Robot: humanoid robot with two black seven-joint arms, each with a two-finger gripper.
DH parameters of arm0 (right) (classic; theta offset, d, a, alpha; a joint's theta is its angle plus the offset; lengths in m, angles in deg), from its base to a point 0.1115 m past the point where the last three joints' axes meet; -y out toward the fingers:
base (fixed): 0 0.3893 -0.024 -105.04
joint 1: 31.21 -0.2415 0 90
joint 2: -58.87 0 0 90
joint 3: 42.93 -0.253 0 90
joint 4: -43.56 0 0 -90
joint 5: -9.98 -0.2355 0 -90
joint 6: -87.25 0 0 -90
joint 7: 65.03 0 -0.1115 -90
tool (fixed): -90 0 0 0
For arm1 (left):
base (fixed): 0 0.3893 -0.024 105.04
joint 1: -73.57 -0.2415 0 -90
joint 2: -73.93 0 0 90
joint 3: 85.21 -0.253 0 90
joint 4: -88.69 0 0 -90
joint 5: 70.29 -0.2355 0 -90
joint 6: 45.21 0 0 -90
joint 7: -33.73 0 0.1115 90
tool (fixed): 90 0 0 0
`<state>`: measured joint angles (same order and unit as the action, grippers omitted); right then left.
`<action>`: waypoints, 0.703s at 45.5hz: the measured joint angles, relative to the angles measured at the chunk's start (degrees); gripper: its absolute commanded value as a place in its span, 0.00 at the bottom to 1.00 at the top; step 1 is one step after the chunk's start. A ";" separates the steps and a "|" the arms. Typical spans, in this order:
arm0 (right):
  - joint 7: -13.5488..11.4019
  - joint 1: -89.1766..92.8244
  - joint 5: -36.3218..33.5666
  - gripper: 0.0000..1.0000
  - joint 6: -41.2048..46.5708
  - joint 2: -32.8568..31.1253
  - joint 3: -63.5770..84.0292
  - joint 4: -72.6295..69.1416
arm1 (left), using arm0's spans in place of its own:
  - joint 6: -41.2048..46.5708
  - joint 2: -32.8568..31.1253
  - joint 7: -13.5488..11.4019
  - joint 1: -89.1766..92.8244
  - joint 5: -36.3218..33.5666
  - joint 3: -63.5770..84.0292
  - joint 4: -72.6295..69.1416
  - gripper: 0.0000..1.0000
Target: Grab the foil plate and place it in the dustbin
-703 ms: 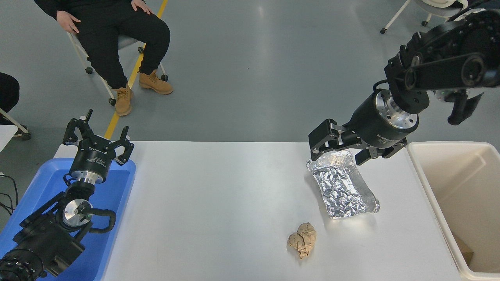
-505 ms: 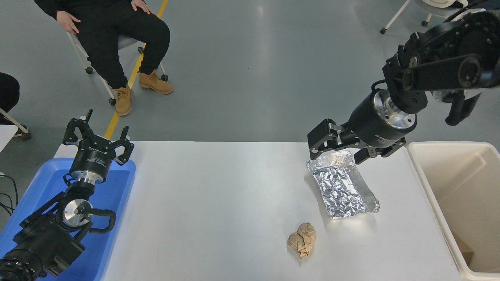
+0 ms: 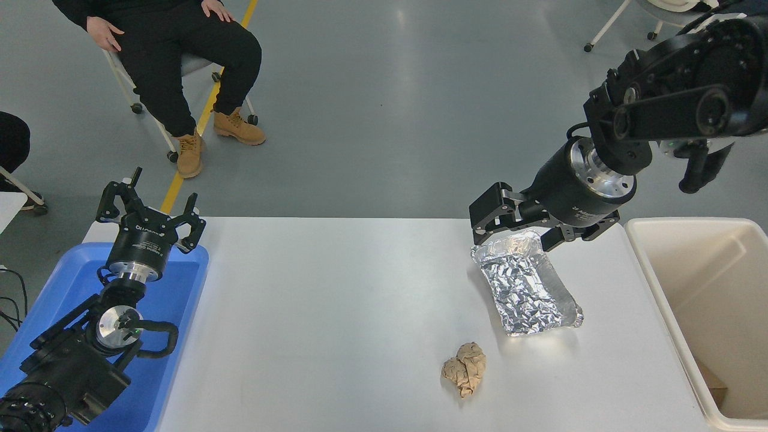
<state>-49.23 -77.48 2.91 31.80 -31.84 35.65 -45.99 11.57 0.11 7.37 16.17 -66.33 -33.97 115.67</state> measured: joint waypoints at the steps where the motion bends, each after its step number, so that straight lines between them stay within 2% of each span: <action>1: 0.00 0.01 0.00 1.00 0.00 0.02 0.00 0.02 | 0.00 0.00 0.00 0.00 0.00 0.00 0.00 0.99; 32: 0.04 1.68 -0.05 1.00 -0.15 0.62 0.43 1.77 | 0.00 0.00 -0.01 0.01 0.00 0.00 0.00 0.99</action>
<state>-49.19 -75.80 2.87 31.66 -31.22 36.08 -44.22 11.57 0.11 7.36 16.18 -66.33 -33.97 115.67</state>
